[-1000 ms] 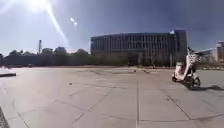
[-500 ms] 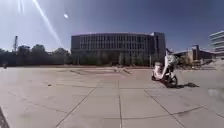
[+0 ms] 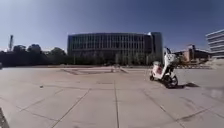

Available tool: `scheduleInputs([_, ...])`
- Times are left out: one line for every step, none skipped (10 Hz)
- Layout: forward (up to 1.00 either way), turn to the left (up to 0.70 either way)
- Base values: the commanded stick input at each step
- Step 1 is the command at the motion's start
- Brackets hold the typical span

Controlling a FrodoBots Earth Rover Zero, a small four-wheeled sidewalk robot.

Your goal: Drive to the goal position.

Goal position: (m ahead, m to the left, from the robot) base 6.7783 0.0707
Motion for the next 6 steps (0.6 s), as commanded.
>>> scheduleInputs([0.70,0.14])
scheduleInputs([0.70,0.14])
scheduleInputs([0.70,0.14])
scheduleInputs([0.70,0.11])
scheduleInputs([0.70,0.07])
scheduleInputs([0.70,0.04])
